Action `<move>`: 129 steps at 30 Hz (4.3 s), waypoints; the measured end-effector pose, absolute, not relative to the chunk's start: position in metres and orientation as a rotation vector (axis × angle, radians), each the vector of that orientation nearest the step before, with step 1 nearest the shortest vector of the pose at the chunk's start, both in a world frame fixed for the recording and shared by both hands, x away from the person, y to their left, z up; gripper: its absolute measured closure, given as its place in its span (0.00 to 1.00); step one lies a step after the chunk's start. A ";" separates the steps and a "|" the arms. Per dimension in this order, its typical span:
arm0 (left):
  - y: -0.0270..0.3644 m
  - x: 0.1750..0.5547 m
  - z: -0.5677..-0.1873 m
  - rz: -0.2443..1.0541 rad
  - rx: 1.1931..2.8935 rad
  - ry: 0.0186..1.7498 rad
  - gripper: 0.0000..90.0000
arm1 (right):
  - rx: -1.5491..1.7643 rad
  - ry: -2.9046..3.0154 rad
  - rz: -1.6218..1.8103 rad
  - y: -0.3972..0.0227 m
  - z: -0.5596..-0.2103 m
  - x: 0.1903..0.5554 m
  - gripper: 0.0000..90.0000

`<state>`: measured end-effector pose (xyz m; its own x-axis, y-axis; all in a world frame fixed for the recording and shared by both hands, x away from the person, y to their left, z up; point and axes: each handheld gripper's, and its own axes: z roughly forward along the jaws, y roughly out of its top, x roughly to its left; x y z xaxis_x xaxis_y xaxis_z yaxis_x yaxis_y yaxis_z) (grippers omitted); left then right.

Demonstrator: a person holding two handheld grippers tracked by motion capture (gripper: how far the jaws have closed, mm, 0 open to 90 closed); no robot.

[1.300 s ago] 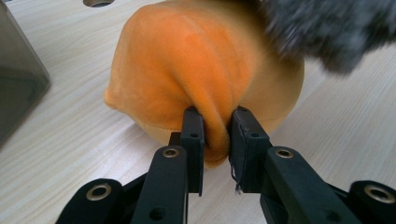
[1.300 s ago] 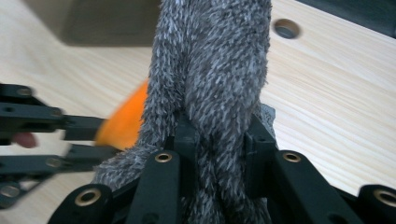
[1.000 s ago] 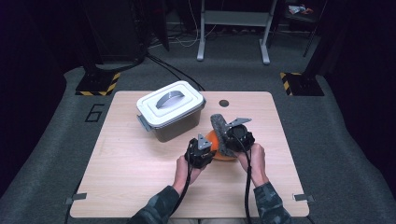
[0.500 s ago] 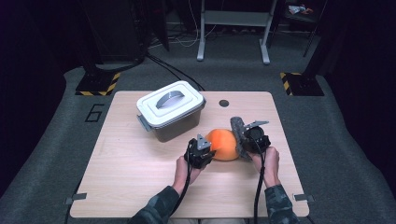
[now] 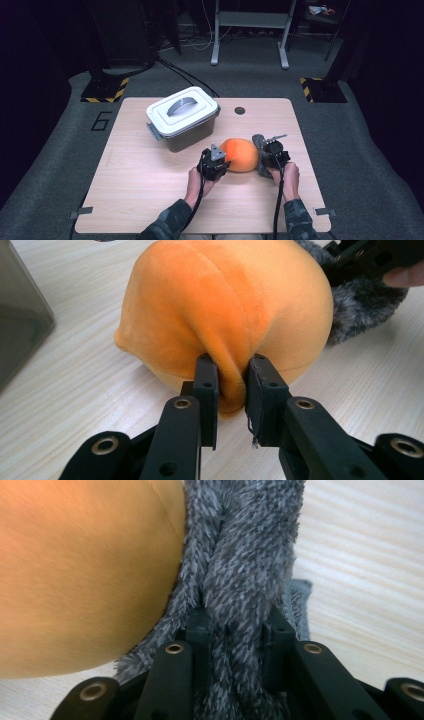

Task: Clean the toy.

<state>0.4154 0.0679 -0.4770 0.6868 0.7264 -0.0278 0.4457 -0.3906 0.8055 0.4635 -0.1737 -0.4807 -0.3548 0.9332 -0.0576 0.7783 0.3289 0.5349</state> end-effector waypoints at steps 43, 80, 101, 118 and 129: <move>0.068 0.413 -0.491 0.563 2.117 0.857 0.54 | 1.335 2.248 0.834 -0.130 -0.421 0.446 0.79; 0.067 0.411 -0.463 0.557 2.076 0.830 0.64 | 1.247 2.234 0.828 -0.107 -0.414 0.437 0.80; 0.062 0.414 -0.465 0.581 2.058 0.837 0.86 | 1.156 2.235 0.936 -0.100 -0.399 0.429 0.80; 0.062 0.414 -0.467 0.567 2.065 0.833 0.87 | 1.220 2.220 0.864 -0.111 -0.411 0.434 0.80; 0.063 0.415 -0.468 0.552 2.049 0.841 0.87 | 1.329 2.180 0.803 -0.142 -0.422 0.438 0.79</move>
<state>0.4147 0.0634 -0.4680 0.6789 0.7299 0.0800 0.3635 -0.4288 0.8271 0.4382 -0.1417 -0.4222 -0.4269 0.9005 -0.0834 0.6310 0.3627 0.6858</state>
